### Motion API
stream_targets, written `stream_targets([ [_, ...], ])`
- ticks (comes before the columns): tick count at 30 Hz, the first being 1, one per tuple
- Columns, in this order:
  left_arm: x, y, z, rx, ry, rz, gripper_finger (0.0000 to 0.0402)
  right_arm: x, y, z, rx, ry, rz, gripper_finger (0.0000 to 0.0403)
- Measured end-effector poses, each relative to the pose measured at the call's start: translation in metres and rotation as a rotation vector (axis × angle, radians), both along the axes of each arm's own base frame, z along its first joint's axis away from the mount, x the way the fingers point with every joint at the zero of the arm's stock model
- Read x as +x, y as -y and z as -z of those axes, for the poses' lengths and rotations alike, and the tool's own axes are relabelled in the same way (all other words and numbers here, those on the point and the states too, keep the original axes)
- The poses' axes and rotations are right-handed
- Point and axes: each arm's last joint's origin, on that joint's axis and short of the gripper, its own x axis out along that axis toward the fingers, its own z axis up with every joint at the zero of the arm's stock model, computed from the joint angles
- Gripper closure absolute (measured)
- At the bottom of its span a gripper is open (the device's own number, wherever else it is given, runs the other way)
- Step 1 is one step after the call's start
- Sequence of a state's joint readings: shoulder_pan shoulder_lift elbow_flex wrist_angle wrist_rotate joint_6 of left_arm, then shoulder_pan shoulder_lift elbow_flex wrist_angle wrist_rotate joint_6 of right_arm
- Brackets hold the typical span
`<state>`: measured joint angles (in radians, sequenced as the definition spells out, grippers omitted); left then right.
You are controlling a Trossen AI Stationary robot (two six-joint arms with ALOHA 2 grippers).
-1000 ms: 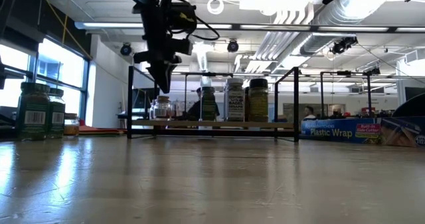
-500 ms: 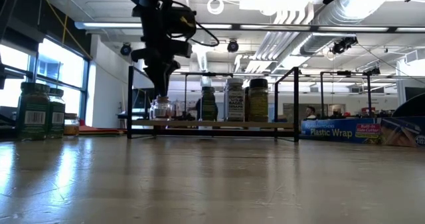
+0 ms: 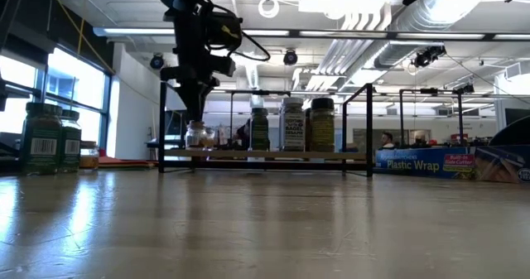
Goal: Shelf spices
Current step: Put the right brown seasoning bottle on the shelf aligned with the other brown seasoning bottles, then put the brown seasoning bottle on the shelf aligned with the other brown seasoning bottles
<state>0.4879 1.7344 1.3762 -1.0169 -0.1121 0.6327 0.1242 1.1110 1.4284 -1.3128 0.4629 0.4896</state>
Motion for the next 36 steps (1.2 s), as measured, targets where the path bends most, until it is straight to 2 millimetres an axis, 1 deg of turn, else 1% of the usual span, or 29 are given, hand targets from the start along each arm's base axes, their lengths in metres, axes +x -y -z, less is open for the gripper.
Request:
stream_targets([
  [9,-0.007,-0.006,-0.001,0.018,-0.043,-0.024,0.0367,0.000,0.000,0.000,-0.003,0.000,0.002,0.0206],
  [20,-0.008,-0.012,-0.004,0.051,-0.056,-0.017,0.0367,0.000,0.000,0.000,-0.006,0.001,0.003,0.0206],
  [26,-0.009,-0.012,-0.007,0.115,-0.074,-0.057,0.0367,0.000,0.000,0.000,-0.006,0.001,0.003,0.0206],
  [32,-0.015,-0.007,-0.029,0.115,0.032,-0.053,0.0361,0.000,0.000,0.000,-0.006,0.000,0.003,0.0206],
  [36,-0.023,-0.001,-0.053,0.121,0.170,-0.089,0.0340,0.000,0.000,0.000,-0.016,-0.007,-0.010,0.0206],
])
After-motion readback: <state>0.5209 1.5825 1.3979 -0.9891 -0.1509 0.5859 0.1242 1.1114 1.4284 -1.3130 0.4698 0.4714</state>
